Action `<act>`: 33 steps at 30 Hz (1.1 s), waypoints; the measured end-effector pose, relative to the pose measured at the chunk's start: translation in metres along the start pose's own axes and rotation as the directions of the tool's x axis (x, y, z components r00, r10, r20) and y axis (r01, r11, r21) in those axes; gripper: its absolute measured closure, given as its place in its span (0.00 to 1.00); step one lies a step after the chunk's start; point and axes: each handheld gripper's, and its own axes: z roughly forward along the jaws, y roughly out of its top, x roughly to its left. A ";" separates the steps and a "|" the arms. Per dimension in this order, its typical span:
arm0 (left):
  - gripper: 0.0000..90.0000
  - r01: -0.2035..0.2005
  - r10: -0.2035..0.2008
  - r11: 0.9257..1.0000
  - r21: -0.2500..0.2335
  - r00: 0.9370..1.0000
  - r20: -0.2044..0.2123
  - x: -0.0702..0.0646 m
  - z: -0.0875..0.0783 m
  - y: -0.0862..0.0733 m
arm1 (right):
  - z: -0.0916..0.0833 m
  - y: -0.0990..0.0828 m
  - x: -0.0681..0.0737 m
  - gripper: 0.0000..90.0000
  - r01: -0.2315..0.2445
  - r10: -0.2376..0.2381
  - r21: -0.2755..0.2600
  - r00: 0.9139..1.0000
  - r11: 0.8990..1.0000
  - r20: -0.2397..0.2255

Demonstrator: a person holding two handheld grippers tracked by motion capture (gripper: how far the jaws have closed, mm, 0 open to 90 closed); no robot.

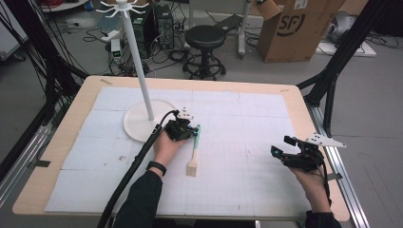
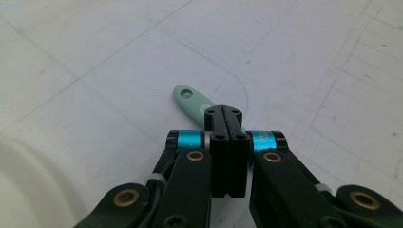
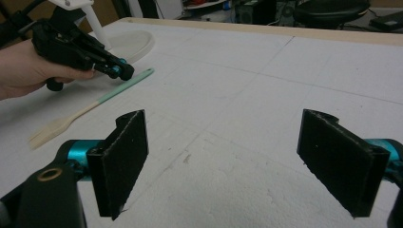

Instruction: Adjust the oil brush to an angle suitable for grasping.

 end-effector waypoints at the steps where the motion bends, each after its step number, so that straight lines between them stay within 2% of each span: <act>1: 1.00 0.000 0.000 1.000 0.000 1.000 0.000 0.000 0.000 0.000 | 0.000 0.000 0.000 0.18 0.000 0.000 0.000 1.000 1.000 0.000; 9: 1.00 -0.020 0.020 1.000 -0.004 0.999 0.045 -0.012 0.012 0.007 | -0.001 -0.001 -0.001 0.18 0.001 -0.001 0.002 1.000 1.000 0.001; 10: 1.00 -0.024 0.025 1.000 -0.005 0.998 0.062 -0.015 0.015 0.008 | -0.001 -0.001 0.000 0.18 0.001 -0.001 0.001 1.000 1.000 0.001; 13: 1.00 -0.037 0.037 0.999 0.001 0.997 0.071 -0.019 0.017 0.009 | -0.001 -0.001 0.000 0.18 -0.002 0.002 0.005 1.000 1.000 0.001; 18: 1.00 -0.067 0.067 0.998 0.000 0.991 0.113 -0.030 0.023 0.013 | -0.001 -0.001 0.000 0.18 0.002 -0.002 0.006 1.000 1.000 0.001; 21: 1.00 -0.091 0.091 0.996 -0.002 0.986 0.141 -0.038 0.026 0.016 | -0.001 -0.001 0.000 0.18 0.004 -0.004 0.008 1.000 1.000 0.002; 25: 1.00 -0.085 0.085 0.996 -0.008 0.985 0.148 -0.039 0.027 0.016 | -0.001 -0.001 0.000 0.18 0.001 -0.001 0.008 1.000 1.000 0.004; 30: 1.00 -0.066 0.067 0.998 -0.011 0.987 0.144 -0.034 0.018 0.018 | -0.001 -0.001 0.000 0.18 -0.001 0.001 0.008 1.000 1.000 0.004; 33: 0.97 -0.069 0.076 0.996 -0.058 0.990 0.121 -0.029 -0.003 0.020 | -0.001 -0.001 0.000 0.18 -0.002 0.002 0.009 1.000 1.000 0.004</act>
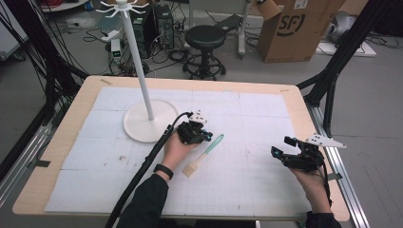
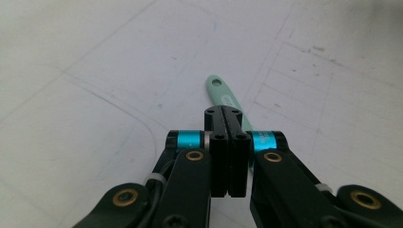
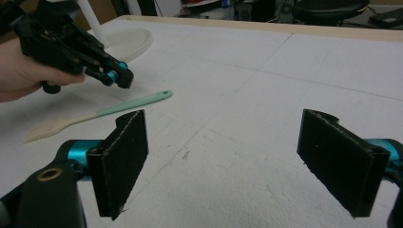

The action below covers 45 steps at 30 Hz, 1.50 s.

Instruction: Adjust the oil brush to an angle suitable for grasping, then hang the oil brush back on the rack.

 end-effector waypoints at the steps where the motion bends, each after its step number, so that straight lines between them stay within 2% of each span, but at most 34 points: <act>1: 0.94 -0.001 0.001 1.000 -0.021 1.000 -0.012 0.000 -0.006 0.000 | 0.000 0.000 0.000 0.18 -0.001 0.001 0.000 1.000 1.000 0.001; 4: 0.86 0.001 -0.002 0.999 -0.037 0.999 -0.032 0.000 -0.018 -0.003 | 0.000 0.000 0.000 0.18 0.001 -0.001 -0.003 1.000 1.000 0.004; 6: 0.80 0.017 -0.021 0.998 -0.066 0.998 -0.056 0.002 -0.037 -0.010 | 0.000 0.000 -0.001 0.18 0.001 -0.001 -0.004 1.000 1.000 0.006; 7: 0.77 0.017 -0.021 0.998 -0.066 0.998 -0.056 0.002 -0.037 -0.010 | 0.000 0.000 -0.001 0.18 -0.005 0.005 -0.004 1.000 1.000 0.007; 9: 0.69 0.043 -0.050 0.993 -0.109 0.997 -0.057 0.005 -0.056 -0.020 | -0.001 0.000 -0.001 0.18 -0.009 0.009 -0.005 1.000 1.000 0.009; 10: 0.64 0.043 -0.050 0.993 -0.109 0.997 -0.057 0.005 -0.056 -0.020 | -0.001 0.000 -0.001 0.18 -0.009 0.009 -0.004 1.000 1.000 0.010; 12: 0.57 0.053 -0.060 0.990 -0.130 0.997 -0.049 0.007 -0.069 -0.027 | -0.001 0.000 -0.001 0.18 -0.009 0.009 -0.005 1.000 1.000 0.013; 13: 0.52 0.068 -0.076 0.985 -0.160 0.996 -0.046 0.008 -0.081 -0.035 | -0.001 0.000 -0.001 0.18 -0.010 0.010 -0.005 1.000 1.000 0.014; 15: 0.47 0.079 -0.090 0.976 -0.202 0.995 -0.049 0.009 -0.094 -0.043 | -0.002 0.000 -0.001 0.18 -0.010 0.010 -0.005 1.000 1.000 0.016; 16: 0.44 0.079 -0.090 0.976 -0.202 0.995 -0.049 0.009 -0.094 -0.043 | -0.002 0.000 -0.001 0.18 -0.008 0.009 -0.003 1.000 1.000 0.016; 19: 0.38 0.080 -0.096 0.965 -0.250 0.994 -0.052 0.011 -0.119 -0.060 | -0.001 -0.001 -0.001 0.18 -0.008 0.008 0.002 1.000 1.000 0.018; 20: 0.37 0.080 -0.096 0.965 -0.250 0.994 -0.052 0.011 -0.119 -0.060 | -0.001 -0.001 -0.001 0.18 -0.008 0.008 0.003 1.000 1.000 0.018; 21: 0.35 0.080 -0.097 0.960 -0.268 0.994 -0.052 0.011 -0.131 -0.069 | -0.001 -0.001 -0.001 0.18 -0.009 0.008 0.003 1.000 1.000 0.020; 23: 0.30 0.082 -0.100 0.958 -0.276 0.994 -0.051 0.011 -0.136 -0.074 | -0.001 -0.002 -0.002 0.18 -0.008 0.008 0.008 1.000 1.000 0.021; 24: 0.29 0.079 -0.100 0.953 -0.293 0.993 -0.055 0.012 -0.146 -0.083 | 0.000 -0.002 -0.002 0.18 -0.011 0.011 0.007 1.000 1.000 0.021; 25: 0.28 0.079 -0.100 0.953 -0.293 0.993 -0.055 0.012 -0.146 -0.083 | 0.000 -0.002 -0.002 0.18 -0.012 0.012 0.008 1.000 1.000 0.021; 26: 0.25 0.086 -0.106 0.952 -0.292 0.993 -0.053 0.014 -0.155 -0.090 | 0.000 -0.003 -0.003 0.18 -0.013 0.013 0.011 1.000 1.000 0.022; 28: 0.21 0.095 -0.114 0.952 -0.290 0.992 -0.051 0.014 -0.158 -0.092 | 0.000 -0.003 -0.003 0.18 -0.011 0.010 0.010 1.000 1.000 0.024; 29: 0.21 0.074 -0.095 0.944 -0.321 0.994 -0.052 0.013 -0.165 -0.095 | 0.000 -0.003 -0.002 0.18 -0.016 0.015 0.011 1.000 1.000 0.023; 32: 0.21 0.066 -0.095 0.941 -0.332 0.993 -0.070 0.013 -0.171 -0.098 | 0.000 -0.003 -0.002 0.18 -0.012 0.012 0.012 1.000 1.000 0.025; 33: 0.21 0.072 -0.103 0.937 -0.341 0.992 -0.072 0.014 -0.175 -0.102 | 0.000 -0.003 -0.002 0.18 -0.013 0.012 0.012 1.000 1.000 0.026; 35: 0.21 0.075 -0.107 0.938 -0.340 0.991 -0.077 0.015 -0.177 -0.103 | 0.000 -0.004 -0.002 0.18 -0.013 0.013 0.014 1.000 1.000 0.027; 36: 0.21 0.074 -0.109 0.941 -0.331 0.990 -0.087 0.016 -0.179 -0.106 | 0.000 -0.004 -0.002 0.18 -0.012 0.011 0.013 1.000 1.000 0.028; 37: 0.21 0.074 -0.109 0.941 -0.331 0.990 -0.087 0.016 -0.179 -0.106 | 0.000 -0.004 -0.002 0.18 -0.014 0.014 0.013 1.000 1.000 0.028; 41: 0.21 0.080 -0.122 0.932 -0.354 0.988 -0.097 0.015 -0.181 -0.106 | -0.001 -0.004 -0.003 0.18 -0.013 0.013 0.011 0.999 1.000 0.031; 42: 0.21 0.080 -0.122 0.932 -0.354 0.988 -0.097 0.015 -0.181 -0.106 | -0.001 -0.004 -0.003 0.18 -0.013 0.013 0.007 0.999 1.000 0.030; 43: 0.21 0.079 -0.121 0.928 -0.365 0.988 -0.092 0.015 -0.180 -0.105 | -0.001 -0.004 -0.003 0.18 -0.015 0.014 0.008 0.999 1.000 0.030; 45: 0.23 0.085 -0.126 0.925 -0.371 0.988 -0.088 0.014 -0.179 -0.103 | -0.001 -0.004 -0.004 0.18 -0.017 0.016 0.007 0.999 1.000 0.032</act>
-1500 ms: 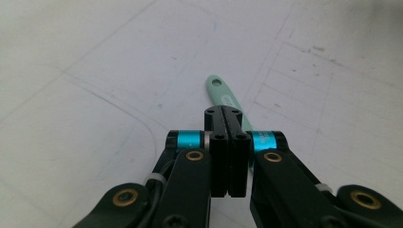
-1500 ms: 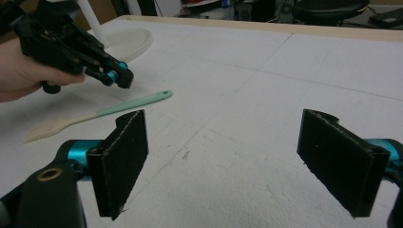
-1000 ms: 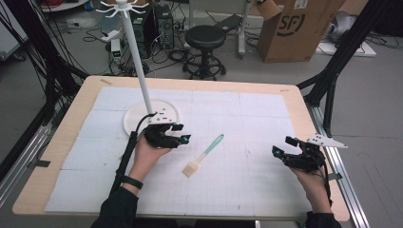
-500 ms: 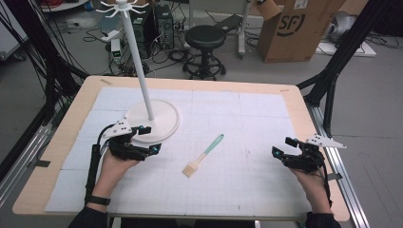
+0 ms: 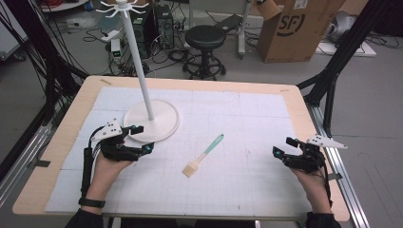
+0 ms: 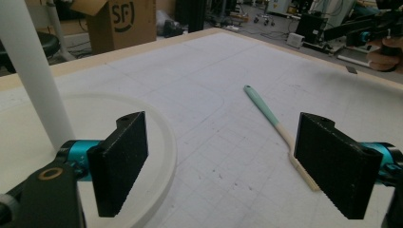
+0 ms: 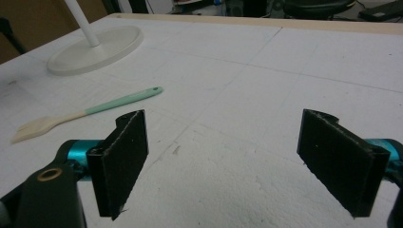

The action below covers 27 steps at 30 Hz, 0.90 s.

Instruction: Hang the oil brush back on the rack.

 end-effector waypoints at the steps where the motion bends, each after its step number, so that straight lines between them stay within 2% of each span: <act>1: 0.23 0.000 0.000 1.000 0.000 1.000 0.000 0.000 0.000 0.000 | 0.000 0.000 0.000 0.18 -0.003 0.003 0.000 1.000 1.000 -0.001; 11: 0.21 0.007 -0.007 1.000 0.001 1.000 0.028 -0.013 0.024 0.014 | -0.001 0.000 0.001 0.18 0.003 -0.003 -0.003 1.000 1.000 -0.004; 15: 0.21 -0.006 0.006 1.000 0.006 0.999 0.043 -0.022 0.038 0.022 | 0.000 0.000 0.000 0.18 0.005 -0.005 0.001 1.000 1.000 -0.006; 22: 0.21 0.004 -0.006 0.999 0.042 0.999 0.047 -0.031 0.058 0.025 | 0.000 0.000 -0.001 0.18 0.008 -0.008 -0.001 1.000 1.000 -0.008; 27: 0.22 -0.003 -0.001 0.997 0.071 0.998 0.060 -0.038 0.073 0.028 | 0.000 0.000 0.000 0.18 0.006 -0.006 -0.001 1.000 1.000 -0.009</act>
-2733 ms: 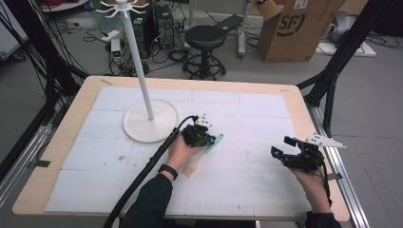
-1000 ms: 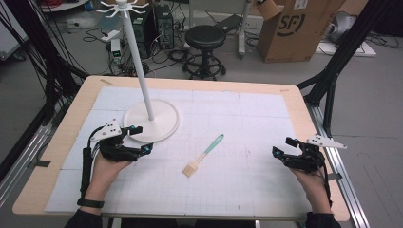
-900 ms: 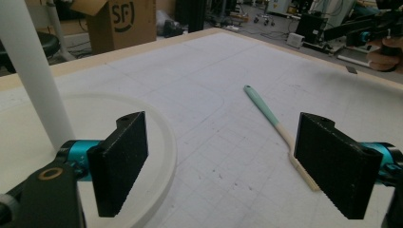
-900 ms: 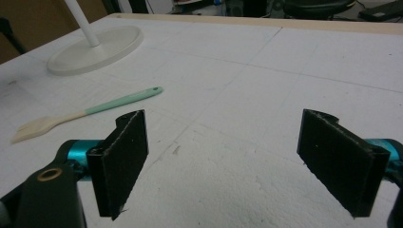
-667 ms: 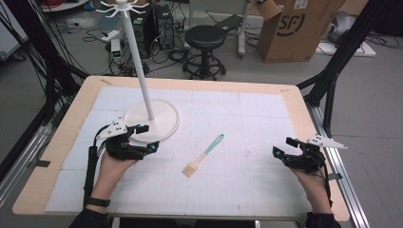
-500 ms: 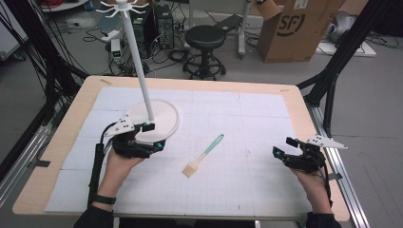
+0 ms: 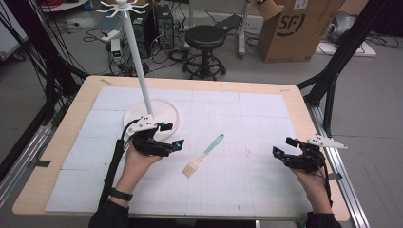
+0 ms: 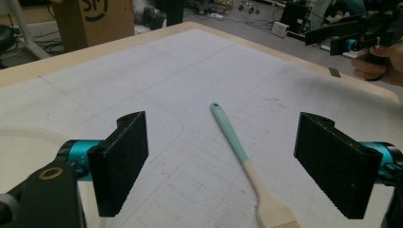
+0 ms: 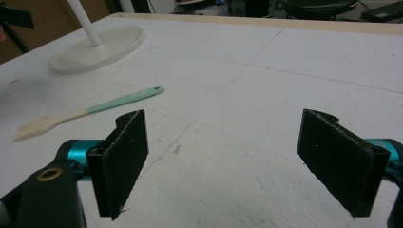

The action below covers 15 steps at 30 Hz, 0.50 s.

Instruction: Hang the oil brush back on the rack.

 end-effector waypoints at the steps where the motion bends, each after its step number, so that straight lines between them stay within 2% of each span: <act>1: 0.22 0.001 -0.001 1.000 0.004 1.000 0.003 -0.001 0.002 0.000 | 0.000 0.000 0.000 0.18 -0.001 0.001 0.001 1.000 1.000 0.001; 6: 0.22 -0.011 0.011 0.998 0.061 1.000 0.000 -0.007 0.019 -0.001 | 0.000 0.000 0.000 0.18 0.001 -0.001 0.000 1.000 1.000 -0.001; 11: 0.23 -0.015 0.014 0.996 0.090 1.000 0.006 -0.012 0.031 -0.003 | 0.000 0.000 -0.001 0.18 -0.003 0.003 0.001 1.000 1.000 -0.002; 15: 0.25 -0.023 0.022 0.991 0.135 1.000 0.009 -0.019 0.047 -0.006 | 0.000 0.000 -0.001 0.18 -0.003 0.003 0.000 1.000 1.000 -0.003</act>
